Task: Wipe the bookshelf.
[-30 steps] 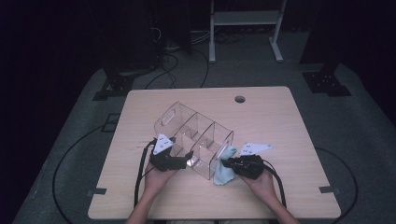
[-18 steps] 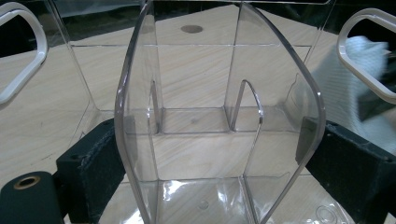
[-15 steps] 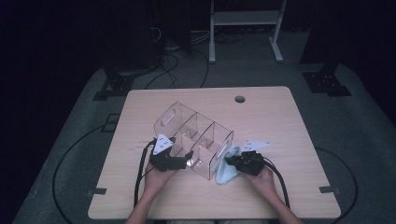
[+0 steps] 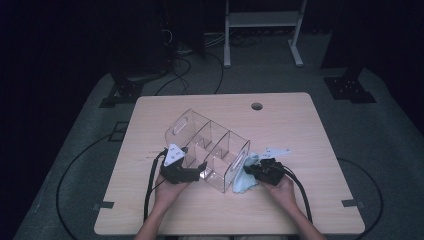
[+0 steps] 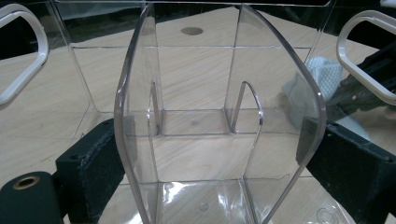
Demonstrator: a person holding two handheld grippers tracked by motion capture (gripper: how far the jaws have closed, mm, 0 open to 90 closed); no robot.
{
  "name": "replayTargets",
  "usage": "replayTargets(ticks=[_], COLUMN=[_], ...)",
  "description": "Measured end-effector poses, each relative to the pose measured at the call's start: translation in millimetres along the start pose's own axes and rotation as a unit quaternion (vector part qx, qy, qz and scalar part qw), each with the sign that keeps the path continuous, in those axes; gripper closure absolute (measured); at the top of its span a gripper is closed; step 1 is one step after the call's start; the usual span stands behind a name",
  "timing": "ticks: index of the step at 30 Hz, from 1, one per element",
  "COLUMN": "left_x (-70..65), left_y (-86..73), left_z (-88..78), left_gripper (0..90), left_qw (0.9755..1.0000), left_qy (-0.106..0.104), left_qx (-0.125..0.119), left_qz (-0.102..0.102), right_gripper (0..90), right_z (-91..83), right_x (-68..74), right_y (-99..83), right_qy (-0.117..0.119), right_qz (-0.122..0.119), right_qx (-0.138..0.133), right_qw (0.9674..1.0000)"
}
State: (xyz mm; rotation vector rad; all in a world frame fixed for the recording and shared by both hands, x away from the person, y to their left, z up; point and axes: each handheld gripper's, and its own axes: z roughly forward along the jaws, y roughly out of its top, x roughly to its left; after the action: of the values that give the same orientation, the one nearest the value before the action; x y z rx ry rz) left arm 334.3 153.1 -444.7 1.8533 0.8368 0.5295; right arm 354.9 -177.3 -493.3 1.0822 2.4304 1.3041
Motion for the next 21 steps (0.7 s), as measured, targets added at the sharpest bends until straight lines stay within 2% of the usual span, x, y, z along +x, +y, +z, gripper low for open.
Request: replayTargets(ticks=[1, 5, 8, 9, 12, 13, 14, 17, 20, 21], left_x=[0.2, 0.1, -0.5, -0.4, 0.2, 0.5, 0.5, -0.2, -0.4, -0.5], left_y=[-0.1, 0.0, 0.2, 0.2, 0.1, -0.1, -0.1, 0.0, 0.0, -0.1], left_z=[-0.1, 0.1, 0.3, 0.3, -0.1, -0.3, -0.3, 0.3, 0.1, 0.1], left_gripper=[8.2, 8.2, 8.2, 8.2, 8.2, 8.2, 8.2, 8.2, 8.2, 8.2], left_qw=[1.0, 1.0, 1.0, 1.0, 1.0, 1.0, 1.0, 1.0, 1.0, 1.0], left_qy=[0.0, 0.001, 0.002, 0.001, 0.0, 0.0, 0.0, 0.001, 0.0, 0.0], left_qx=[0.001, 0.001, 0.0, -0.001, 0.002, 0.002, 0.002, 0.0, 0.0, 0.0], left_qz=[0.0, -0.001, 0.0, 0.0, -0.001, -0.001, -0.001, 0.0, -0.001, 0.0], right_gripper=[82.5, 82.5, 82.5, 82.4, 82.4, 82.4, 82.4, 82.5, 82.6, 82.6], right_z=[-9.5, -18.7, -10.0, 1.1, 2.4, -0.4, -4.7, -19.7, -25.1, -35.5], right_x=[2.9, 2.7, -1.6, -4.2, -5.8, -5.0, -3.7, -3.1, -5.0, -4.4], right_y=[8.9, 18.5, 10.7, 2.4, 1.6, 4.7, 8.3, 17.9, 22.7, 28.9], right_qy=[-0.008, -0.013, -0.009, -0.007, -0.001, -0.005, -0.009, -0.007, -0.006, 0.002], right_qz=[-0.012, -0.016, -0.003, 0.001, 0.011, 0.004, -0.003, 0.0, -0.001, 0.002], right_qx=[-0.02, -0.041, -0.03, -0.003, -0.002, -0.003, -0.013, -0.049, -0.046, -0.066], right_qw=[0.9997, 0.9989, 0.9995, 1.0, 0.9999, 1.0, 0.9999, 0.9988, 0.9989, 0.9978])
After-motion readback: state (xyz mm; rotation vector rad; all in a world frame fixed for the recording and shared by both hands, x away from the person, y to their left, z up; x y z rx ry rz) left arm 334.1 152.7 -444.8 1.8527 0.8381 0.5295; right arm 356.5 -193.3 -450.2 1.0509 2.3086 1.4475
